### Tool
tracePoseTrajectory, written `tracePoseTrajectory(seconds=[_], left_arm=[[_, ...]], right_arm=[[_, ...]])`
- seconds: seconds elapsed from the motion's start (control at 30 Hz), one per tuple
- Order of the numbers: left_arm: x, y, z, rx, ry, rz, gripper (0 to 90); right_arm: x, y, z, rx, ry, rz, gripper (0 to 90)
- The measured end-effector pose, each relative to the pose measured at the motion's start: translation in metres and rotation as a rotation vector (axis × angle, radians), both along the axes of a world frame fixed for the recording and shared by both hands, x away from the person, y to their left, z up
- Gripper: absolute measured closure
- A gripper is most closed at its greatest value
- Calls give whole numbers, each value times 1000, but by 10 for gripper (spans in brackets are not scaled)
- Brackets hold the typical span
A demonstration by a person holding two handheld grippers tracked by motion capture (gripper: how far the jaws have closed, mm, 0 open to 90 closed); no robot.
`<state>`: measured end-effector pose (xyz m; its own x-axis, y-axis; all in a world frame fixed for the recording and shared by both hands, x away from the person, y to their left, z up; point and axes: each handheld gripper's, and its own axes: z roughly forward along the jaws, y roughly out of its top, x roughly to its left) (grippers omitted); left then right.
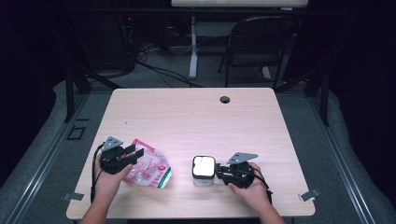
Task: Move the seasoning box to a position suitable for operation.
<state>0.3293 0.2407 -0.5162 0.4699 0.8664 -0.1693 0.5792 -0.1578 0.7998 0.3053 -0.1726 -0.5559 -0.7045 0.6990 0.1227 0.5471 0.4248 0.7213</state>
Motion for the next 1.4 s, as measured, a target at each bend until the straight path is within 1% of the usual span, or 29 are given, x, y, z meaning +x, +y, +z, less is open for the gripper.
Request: tracePoseTrajectory(seconds=[0.07,0.1,0.2,0.23,0.33,0.37,0.47,0.63,0.7,0.73,0.77,0.8,0.83,0.87,0.9,0.93,0.97,1.0,1.03,1.07,1.1,1.13,1.2,1.23,1.27,1.3,1.33,1.37,1.4], left_arm=[[1,-2,0,1,-2,3,557],[2,-2,0,-1,-3,-5,559],[2,-4,1,-1,3,-8,559],[3,-5,0,-5,-2,-4,559],[4,-6,0,-3,3,-9,560],[4,-7,1,-3,2,-9,561],[3,-7,2,-5,-2,-15,567],[3,-7,4,-10,-12,-12,569],[2,-7,4,-11,-20,-9,564],[1,-7,4,-9,-17,-9,564],[0,-7,4,-9,-19,-9,561],[0,-9,4,-8,-27,-3,555],[-1,-10,4,-11,-25,-13,551],[-2,-11,4,-12,-27,-18,551],[-2,-13,4,-10,-28,-23,551],[-3,-15,5,-8,-26,-32,551],[-4,-18,4,-11,-30,-44,557],[-4,-19,5,-6,-27,-56,557],[-5,-22,4,-12,-25,-67,560],[-6,-24,4,-13,-20,-83,561],[-7,-27,5,-10,-26,-93,561],[-7,-27,5,-10,-26,-93,562],[-9,-29,7,-18,-26,-103,562],[-10,-30,8,-21,-29,-104,562],[-10,-31,8,-28,-26,-110,562],[-11,-32,8,-43,-19,-115,562],[-11,-34,8,-58,-15,-117,562],[-12,-36,9,-63,-9,-129,562],[-13,-38,9,-63,-10,-130,562]], right_arm=[[-2,-1,0,9,0,4,648],[-3,-2,-1,14,-2,-3,682],[-3,-2,-1,16,-7,-3,692],[-4,-1,-1,-7,-20,-4,702],[-6,1,-1,-21,-35,-12,710],[-6,0,0,-22,-31,-10,710],[-8,-1,1,-38,-34,-36,714],[-7,-4,2,-48,-25,-37,715],[-7,-4,5,-76,-12,-32,717],[-9,-5,7,-103,-11,-28,719],[-10,-7,7,-110,-13,-22,719],[-11,-9,7,-108,-10,-29,718],[-12,-13,5,-77,-8,-57,709],[-11,-15,4,-60,-9,-74,709],[-12,-17,4,-45,-1,-83,696],[-12,-17,4,-45,-1,-83,696],[-12,-19,2,-20,1,-100,679],[-12,-19,2,-20,1,-100,679],[-12,-20,1,-35,-12,-103,665],[-11,-21,1,-35,-21,-112,667],[-9,-25,0,-10,2,-116,660],[-9,-26,-1,-7,7,-115,660],[-8,-27,-1,3,5,-112,661],[-8,-29,-1,-3,-3,-133,653],[-8,-29,-1,-3,-3,-133,653],[-7,-35,-1,3,2,-148,598],[-7,-37,-2,10,15,-154,589],[-6,-40,-2,30,31,-157,583],[-7,-43,-2,37,49,-149,578]])
